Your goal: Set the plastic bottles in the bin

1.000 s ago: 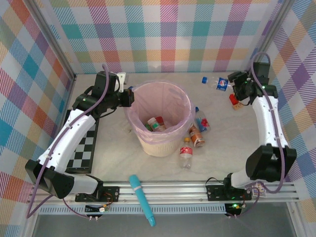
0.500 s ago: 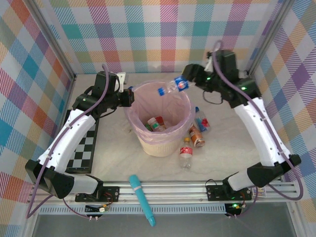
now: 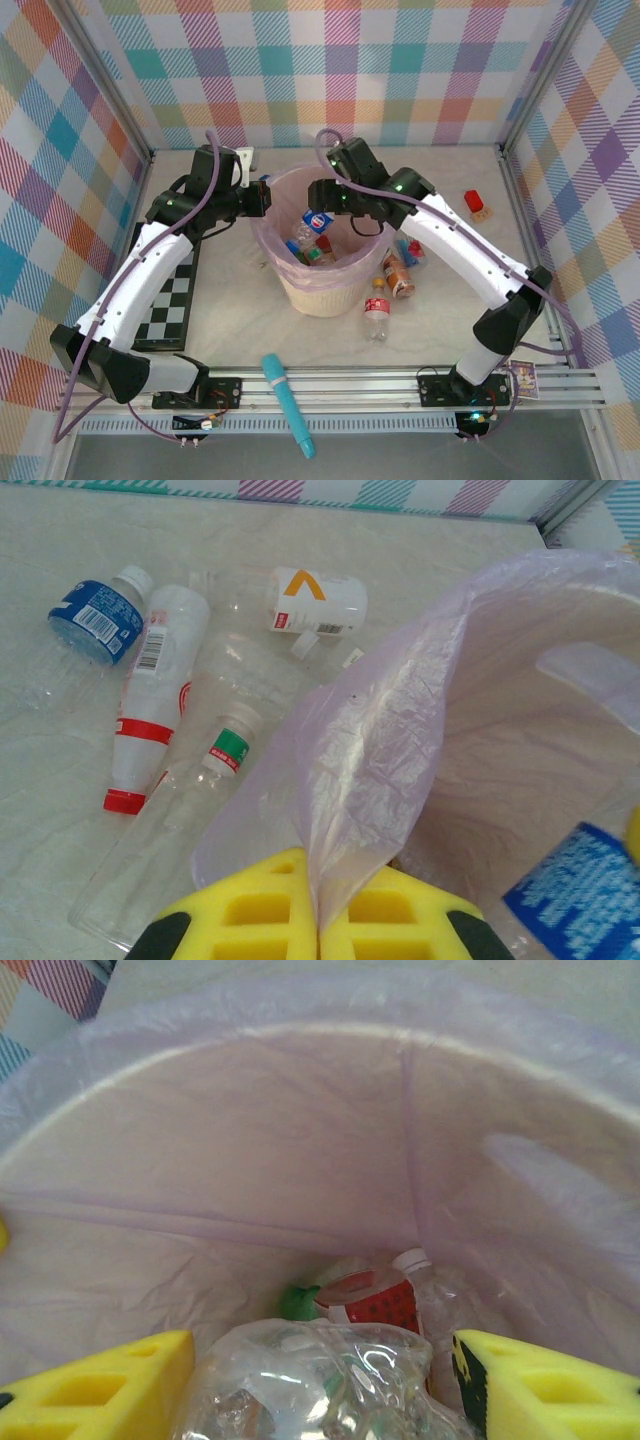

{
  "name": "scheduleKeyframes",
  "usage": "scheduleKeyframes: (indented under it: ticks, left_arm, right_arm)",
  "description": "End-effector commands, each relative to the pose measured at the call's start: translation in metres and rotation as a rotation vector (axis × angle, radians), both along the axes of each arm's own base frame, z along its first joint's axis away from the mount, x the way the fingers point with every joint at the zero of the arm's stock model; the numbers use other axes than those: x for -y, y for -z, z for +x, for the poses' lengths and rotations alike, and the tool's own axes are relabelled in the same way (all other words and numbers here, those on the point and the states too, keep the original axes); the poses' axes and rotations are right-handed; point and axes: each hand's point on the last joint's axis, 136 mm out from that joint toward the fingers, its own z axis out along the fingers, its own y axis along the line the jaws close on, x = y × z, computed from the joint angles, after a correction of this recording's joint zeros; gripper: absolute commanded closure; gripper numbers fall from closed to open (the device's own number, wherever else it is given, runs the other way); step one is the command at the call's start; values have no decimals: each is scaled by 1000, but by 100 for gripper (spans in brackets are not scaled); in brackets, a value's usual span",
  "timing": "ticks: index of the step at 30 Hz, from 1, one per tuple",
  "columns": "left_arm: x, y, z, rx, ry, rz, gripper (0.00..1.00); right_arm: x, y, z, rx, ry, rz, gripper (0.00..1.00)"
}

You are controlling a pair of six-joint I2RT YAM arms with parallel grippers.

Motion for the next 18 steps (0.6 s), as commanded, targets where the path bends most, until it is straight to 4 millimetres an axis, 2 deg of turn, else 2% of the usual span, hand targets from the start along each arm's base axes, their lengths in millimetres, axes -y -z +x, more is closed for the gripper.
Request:
scheduleKeyframes:
  ticks: [1,5,8,13,18]
  left_arm:
    - [2,-26,-5,59,-11,-74,100]
    - [2,-24,-5,55,-11,-66,100]
    - [2,-24,-4,56,-9,-66,100]
    - [3,-24,-3,55,-7,-67,100]
    - [4,-23,-1,54,-9,-65,100]
  right_arm:
    - [-8,25,6,-9,-12,-43,33]
    - [-15,45,6,-48,-32,-54,27]
    - [-16,49,6,-49,-51,-71,20]
    - [-23,28,0,30,-153,-97,2]
    - [-24,-8,-10,136,-240,-122,1]
